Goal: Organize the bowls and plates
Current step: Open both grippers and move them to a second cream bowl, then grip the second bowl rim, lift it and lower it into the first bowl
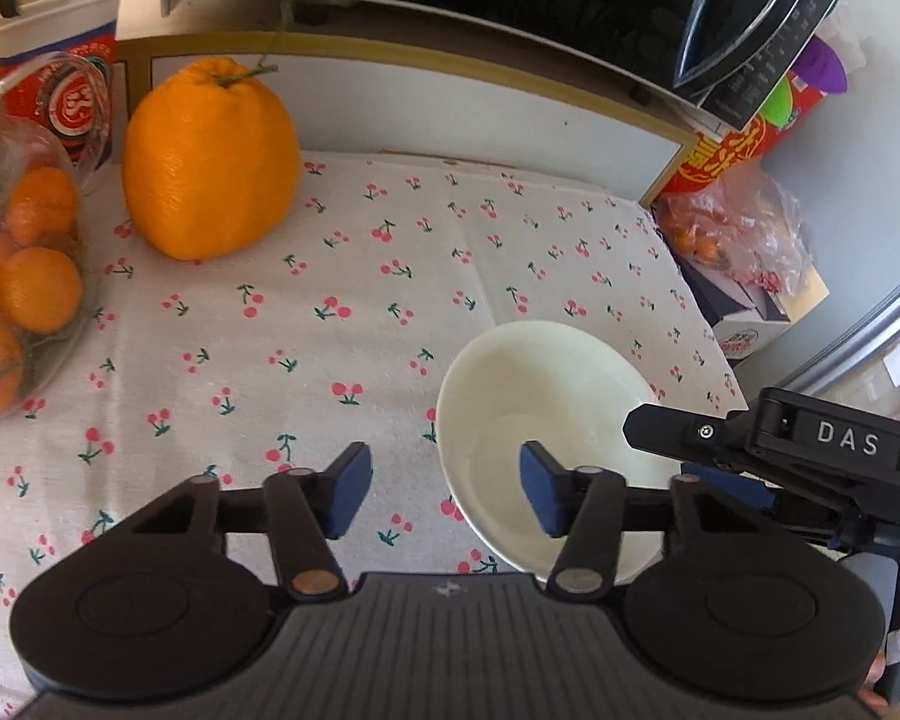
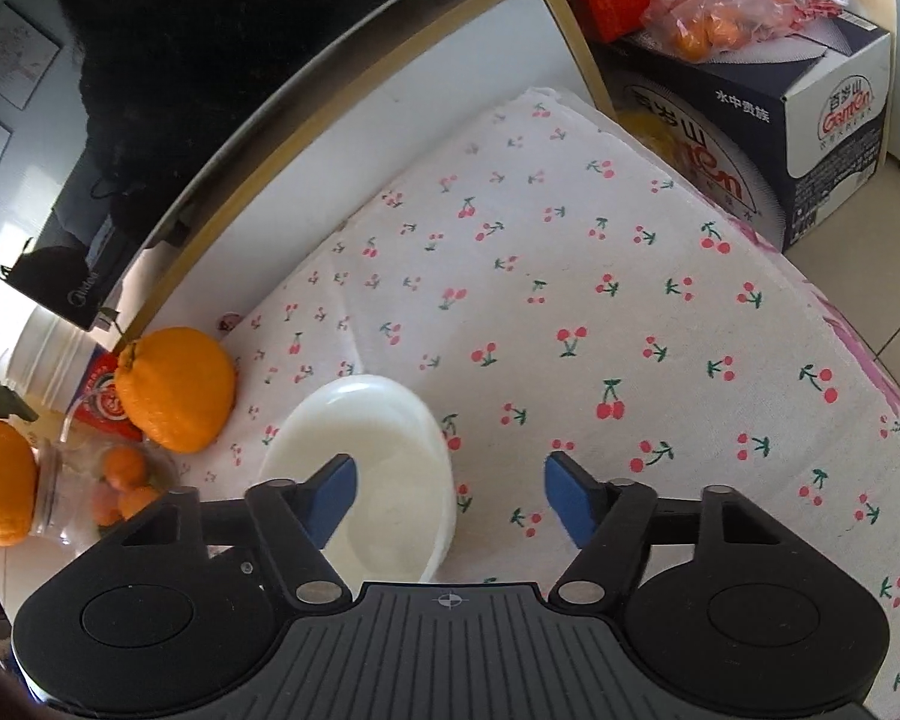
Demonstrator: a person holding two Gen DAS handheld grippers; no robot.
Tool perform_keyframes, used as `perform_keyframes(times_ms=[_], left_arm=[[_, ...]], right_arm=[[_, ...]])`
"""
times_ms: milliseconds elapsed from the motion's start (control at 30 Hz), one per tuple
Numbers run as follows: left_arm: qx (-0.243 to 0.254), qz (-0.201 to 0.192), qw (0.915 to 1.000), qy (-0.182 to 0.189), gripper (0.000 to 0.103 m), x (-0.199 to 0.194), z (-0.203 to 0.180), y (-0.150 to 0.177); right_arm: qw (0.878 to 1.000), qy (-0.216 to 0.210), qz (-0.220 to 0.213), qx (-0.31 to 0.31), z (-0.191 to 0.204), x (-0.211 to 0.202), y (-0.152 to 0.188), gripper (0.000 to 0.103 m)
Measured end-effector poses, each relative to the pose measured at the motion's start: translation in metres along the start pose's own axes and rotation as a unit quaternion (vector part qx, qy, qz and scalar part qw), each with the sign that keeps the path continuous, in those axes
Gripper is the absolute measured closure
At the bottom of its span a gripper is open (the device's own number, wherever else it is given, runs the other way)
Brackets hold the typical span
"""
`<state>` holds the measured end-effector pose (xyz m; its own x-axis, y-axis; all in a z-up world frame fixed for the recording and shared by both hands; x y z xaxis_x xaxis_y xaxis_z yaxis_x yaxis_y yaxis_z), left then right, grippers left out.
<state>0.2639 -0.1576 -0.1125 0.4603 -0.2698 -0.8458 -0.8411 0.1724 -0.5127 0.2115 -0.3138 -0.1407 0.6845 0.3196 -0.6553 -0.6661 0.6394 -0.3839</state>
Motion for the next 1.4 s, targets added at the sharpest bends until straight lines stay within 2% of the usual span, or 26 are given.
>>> perform_keyframes(times_ms=[67,133,300,333,967,1400], left_arm=[[0.001,0.005,1.0000,0.002,0.064,0.002,-0.002,0.000],[0.004,0.008,1.0000,0.003,0.072,0.003,-0.003,0.001],[0.010,0.011,0.9999,0.005,0.091,0.001,-0.005,0.003],[0.011,0.011,0.9999,0.006,0.091,0.001,-0.006,0.003],[0.010,-0.030,0.9995,-0.002,0.091,-0.052,-0.002,0.009],[-0.018,-0.044,0.9989,0.007,0.091,-0.094,0.021,0.040]], right_arm=[[1.000,0.002,0.004,0.003,-0.002,0.001,0.000,0.051],[1.000,0.000,0.009,0.006,-0.004,0.002,0.001,0.069],[0.999,-0.019,0.024,0.016,-0.003,0.006,0.004,0.088],[0.999,-0.026,0.028,0.022,-0.002,0.006,0.005,0.090],[0.998,-0.061,0.011,-0.010,0.040,-0.037,0.015,0.090],[0.995,-0.076,0.030,-0.056,0.070,-0.063,0.048,0.089]])
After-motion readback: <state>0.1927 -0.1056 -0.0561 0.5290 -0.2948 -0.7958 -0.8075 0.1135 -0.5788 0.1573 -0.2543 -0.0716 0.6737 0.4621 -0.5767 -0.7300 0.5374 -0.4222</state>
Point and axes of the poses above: each gripper's, at about its wrist camera, not at the fingertips, and x roughly the way its jaws point, z to its left, y to its underside, the point moved 8 cm from there along x, roughly the way its jaws point, and after that the axes turned 11 degrees about -y, right-handed, at the moved point
